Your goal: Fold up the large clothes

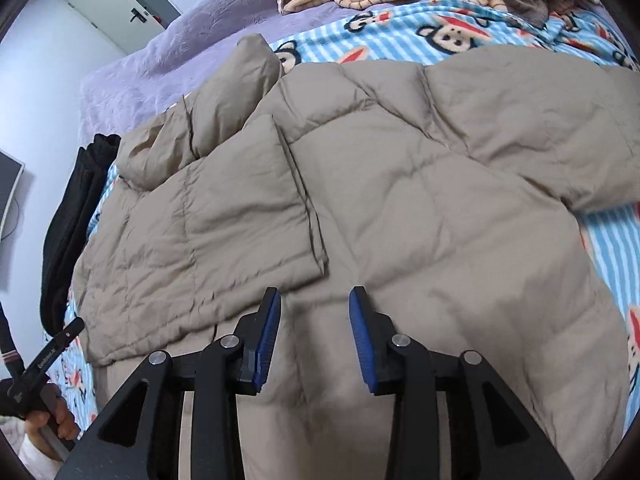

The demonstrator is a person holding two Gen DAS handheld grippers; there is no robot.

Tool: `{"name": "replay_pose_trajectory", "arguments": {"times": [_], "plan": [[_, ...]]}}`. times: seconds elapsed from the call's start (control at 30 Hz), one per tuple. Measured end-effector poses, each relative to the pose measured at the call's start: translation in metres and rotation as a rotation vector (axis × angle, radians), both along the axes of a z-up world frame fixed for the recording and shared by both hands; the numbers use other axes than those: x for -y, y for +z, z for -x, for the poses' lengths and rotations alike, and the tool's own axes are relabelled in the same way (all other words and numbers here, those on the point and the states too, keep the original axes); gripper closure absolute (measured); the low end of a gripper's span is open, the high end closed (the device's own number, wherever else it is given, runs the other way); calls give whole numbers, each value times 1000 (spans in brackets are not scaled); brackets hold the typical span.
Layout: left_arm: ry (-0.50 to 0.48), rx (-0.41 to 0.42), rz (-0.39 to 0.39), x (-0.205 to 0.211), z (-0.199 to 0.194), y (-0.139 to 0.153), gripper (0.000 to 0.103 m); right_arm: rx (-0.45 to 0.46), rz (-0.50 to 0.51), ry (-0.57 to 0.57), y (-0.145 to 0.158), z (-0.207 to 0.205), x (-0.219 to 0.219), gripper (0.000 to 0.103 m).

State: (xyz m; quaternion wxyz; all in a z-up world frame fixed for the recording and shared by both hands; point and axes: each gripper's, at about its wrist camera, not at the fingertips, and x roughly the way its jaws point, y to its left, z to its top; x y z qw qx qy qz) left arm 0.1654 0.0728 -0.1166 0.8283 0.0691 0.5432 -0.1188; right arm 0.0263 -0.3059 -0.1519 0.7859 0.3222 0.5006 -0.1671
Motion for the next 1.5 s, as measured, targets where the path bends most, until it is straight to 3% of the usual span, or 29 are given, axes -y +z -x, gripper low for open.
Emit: {"name": "replay_pose_trajectory", "arguments": {"times": [0.27, 0.33, 0.37, 0.47, 0.77, 0.9, 1.43, 1.5], "plan": [[-94, -71, 39, 8, 58, 12, 33, 3, -112, -58, 11, 58, -23, 49], [-127, -60, 37, 14, 65, 16, 5, 5, -120, -83, 15, 68, -25, 46], [-142, -47, 39, 16, 68, 19, 3, 8, -127, -98, 16, 74, -25, 43], [-194, -34, 40, 25, 75, 26, 3, 11, -152, -151, 18, 91, -24, 38], [-232, -60, -4, 73, 98, 20, 2, 16, -213, -229, 6, 134, -9, 37], [-240, -55, -19, 108, 114, 25, 2, 31, -225, -214, 5, 142, 17, 25], [-279, -57, -29, 252, 145, 35, 2, 101, -256, -329, 20, 188, 199, 21], [-288, -51, -42, 263, 145, 35, 2, 118, -261, -353, 20, 193, 220, 1]]}}
